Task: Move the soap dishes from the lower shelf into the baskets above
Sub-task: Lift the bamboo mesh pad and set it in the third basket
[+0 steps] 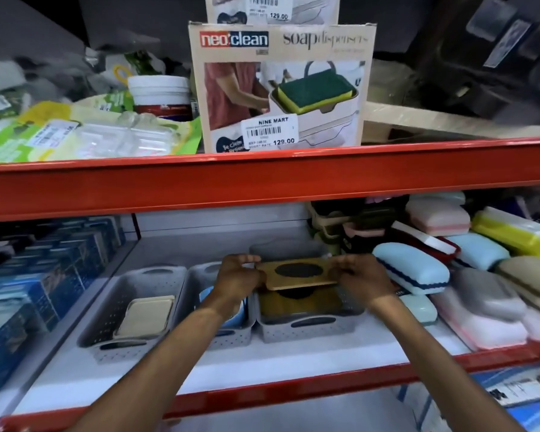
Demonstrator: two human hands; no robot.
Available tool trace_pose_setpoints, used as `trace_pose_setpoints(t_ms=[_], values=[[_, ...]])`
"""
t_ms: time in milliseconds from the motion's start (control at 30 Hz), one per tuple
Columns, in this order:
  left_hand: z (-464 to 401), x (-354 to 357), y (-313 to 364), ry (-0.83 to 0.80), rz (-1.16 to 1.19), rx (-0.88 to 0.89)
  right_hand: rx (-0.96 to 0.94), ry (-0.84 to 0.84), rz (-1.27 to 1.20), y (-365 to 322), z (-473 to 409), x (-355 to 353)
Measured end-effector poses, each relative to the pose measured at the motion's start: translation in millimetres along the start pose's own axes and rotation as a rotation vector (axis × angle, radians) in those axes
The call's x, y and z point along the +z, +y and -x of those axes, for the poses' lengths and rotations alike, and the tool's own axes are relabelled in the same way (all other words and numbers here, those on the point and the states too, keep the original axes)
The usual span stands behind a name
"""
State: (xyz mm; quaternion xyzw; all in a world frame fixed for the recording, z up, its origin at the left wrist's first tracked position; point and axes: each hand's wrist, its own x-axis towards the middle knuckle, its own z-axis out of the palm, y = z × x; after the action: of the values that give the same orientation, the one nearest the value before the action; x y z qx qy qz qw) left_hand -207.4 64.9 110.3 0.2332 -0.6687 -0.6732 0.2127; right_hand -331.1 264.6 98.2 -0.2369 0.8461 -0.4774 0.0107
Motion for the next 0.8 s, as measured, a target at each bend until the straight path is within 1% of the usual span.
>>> trace_pose_setpoints(t_ms=[133,200,300,467,567,633,700,800], values=[[-5,5,5,-0.044,-0.134,0.054,-0.087,-0.148,-0.012,2,-3,-9],[-4,6,6,-0.095,-0.184,0.081,-0.110,-0.206,0.045,3,-5,-11],[-3,7,4,-0.172,-0.266,0.116,-0.209,-0.217,0.168,4,-10,-9],[-1,13,-2,-0.202,-0.686,0.333,-0.280,-0.230,0.294,6,-18,-7],[4,17,-3,-0.185,-0.847,0.387,-0.333,-0.264,0.424,6,-21,-7],[10,17,-5,-0.170,-0.954,0.404,-0.367,-0.277,0.462,4,-21,-6],[13,17,-6,-0.161,-0.952,0.412,-0.368,-0.275,0.432,3,-19,-3],[15,20,-8,-0.158,-0.912,0.320,-0.393,-0.266,0.448,6,-16,2]])
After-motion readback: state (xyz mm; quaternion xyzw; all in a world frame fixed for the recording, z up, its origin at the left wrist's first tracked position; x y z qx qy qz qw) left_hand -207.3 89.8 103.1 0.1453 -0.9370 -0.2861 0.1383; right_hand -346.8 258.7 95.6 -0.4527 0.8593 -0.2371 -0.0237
